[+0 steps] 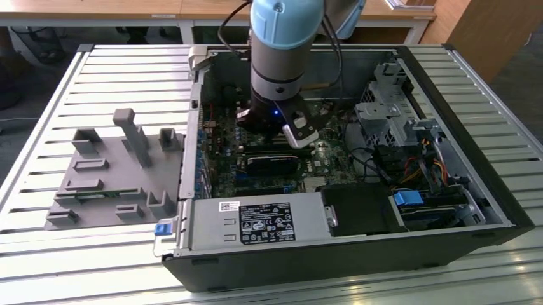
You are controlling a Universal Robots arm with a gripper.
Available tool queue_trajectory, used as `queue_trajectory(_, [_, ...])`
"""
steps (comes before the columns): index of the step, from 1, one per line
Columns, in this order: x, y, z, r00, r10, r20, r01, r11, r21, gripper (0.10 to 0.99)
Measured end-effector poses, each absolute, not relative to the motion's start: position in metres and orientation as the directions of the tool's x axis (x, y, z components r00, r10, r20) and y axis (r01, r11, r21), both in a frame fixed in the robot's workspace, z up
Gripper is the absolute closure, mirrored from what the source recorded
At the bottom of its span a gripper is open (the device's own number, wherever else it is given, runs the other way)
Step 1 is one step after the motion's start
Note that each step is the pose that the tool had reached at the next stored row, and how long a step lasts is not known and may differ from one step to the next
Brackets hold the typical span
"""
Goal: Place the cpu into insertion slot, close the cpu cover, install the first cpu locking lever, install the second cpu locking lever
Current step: 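Install the second cpu locking lever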
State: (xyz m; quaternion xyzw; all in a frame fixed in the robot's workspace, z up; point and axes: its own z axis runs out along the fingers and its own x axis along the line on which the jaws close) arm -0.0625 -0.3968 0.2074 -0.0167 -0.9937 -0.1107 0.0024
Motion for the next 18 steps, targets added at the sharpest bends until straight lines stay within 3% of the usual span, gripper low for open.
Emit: queue_trajectory(18, [-0.072,-0.403,0.196,-0.999,0.032,0.01,0.034,0.954,0.296,0.98])
